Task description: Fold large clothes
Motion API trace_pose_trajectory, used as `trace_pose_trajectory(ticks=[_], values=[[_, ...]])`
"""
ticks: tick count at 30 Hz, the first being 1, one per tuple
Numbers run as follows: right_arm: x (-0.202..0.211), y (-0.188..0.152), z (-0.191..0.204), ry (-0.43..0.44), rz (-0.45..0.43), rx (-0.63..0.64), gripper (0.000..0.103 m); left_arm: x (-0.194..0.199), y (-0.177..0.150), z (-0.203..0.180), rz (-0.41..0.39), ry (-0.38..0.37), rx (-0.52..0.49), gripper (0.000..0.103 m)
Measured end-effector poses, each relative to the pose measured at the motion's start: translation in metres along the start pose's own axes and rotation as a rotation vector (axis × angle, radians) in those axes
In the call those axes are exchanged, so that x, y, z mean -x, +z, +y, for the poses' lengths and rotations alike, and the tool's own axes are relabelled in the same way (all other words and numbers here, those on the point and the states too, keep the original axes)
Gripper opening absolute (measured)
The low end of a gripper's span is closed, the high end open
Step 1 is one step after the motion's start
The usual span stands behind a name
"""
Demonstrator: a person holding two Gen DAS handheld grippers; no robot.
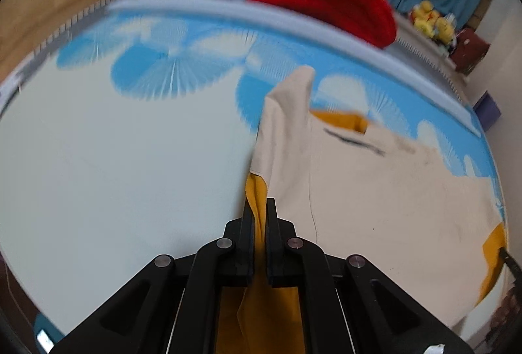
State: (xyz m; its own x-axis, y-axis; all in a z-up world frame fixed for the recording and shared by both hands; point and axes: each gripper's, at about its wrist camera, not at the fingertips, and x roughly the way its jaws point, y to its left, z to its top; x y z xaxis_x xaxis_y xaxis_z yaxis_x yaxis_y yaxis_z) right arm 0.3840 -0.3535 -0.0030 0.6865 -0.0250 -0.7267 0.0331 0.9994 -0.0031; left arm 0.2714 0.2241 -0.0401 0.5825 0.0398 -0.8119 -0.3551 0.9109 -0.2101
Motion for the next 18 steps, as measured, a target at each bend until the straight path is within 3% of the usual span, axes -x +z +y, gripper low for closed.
trace_pose_trajectory(ticks=[5,8,9,10,11,12,14,15,18], values=[[0.009,0.023,0.008,-0.015,-0.152,-0.056,0.002,0.004,0.019,-0.014,-0.157,0.002,0.005,0.003],[-0.008,0.033,0.013,-0.025,-0.169,-0.048,0.002,-0.019,0.030,-0.014,-0.143,0.037,0.025,0.014],[-0.018,0.036,0.015,-0.039,-0.153,-0.044,0.002,-0.039,0.032,-0.012,-0.075,0.048,0.041,0.019],[-0.031,0.036,0.016,-0.056,-0.119,-0.045,0.003,-0.052,0.032,-0.011,-0.011,0.052,0.052,0.032],[-0.054,0.034,0.014,-0.073,-0.035,-0.060,0.006,-0.072,0.027,-0.006,0.103,0.066,0.069,0.036],[-0.074,0.029,0.008,-0.073,0.053,-0.082,0.012,-0.080,0.024,-0.002,0.157,0.078,0.079,0.033],[-0.112,0.012,-0.002,-0.077,0.258,-0.116,0.014,-0.078,0.018,0.004,0.174,0.096,0.093,0.030],[-0.121,0.005,-0.007,-0.066,0.309,-0.136,0.015,-0.072,0.018,0.005,0.167,0.073,0.085,0.030],[-0.114,0.007,-0.011,-0.047,0.292,-0.139,0.016,-0.059,0.011,-0.003,0.204,-0.065,0.020,0.030]])
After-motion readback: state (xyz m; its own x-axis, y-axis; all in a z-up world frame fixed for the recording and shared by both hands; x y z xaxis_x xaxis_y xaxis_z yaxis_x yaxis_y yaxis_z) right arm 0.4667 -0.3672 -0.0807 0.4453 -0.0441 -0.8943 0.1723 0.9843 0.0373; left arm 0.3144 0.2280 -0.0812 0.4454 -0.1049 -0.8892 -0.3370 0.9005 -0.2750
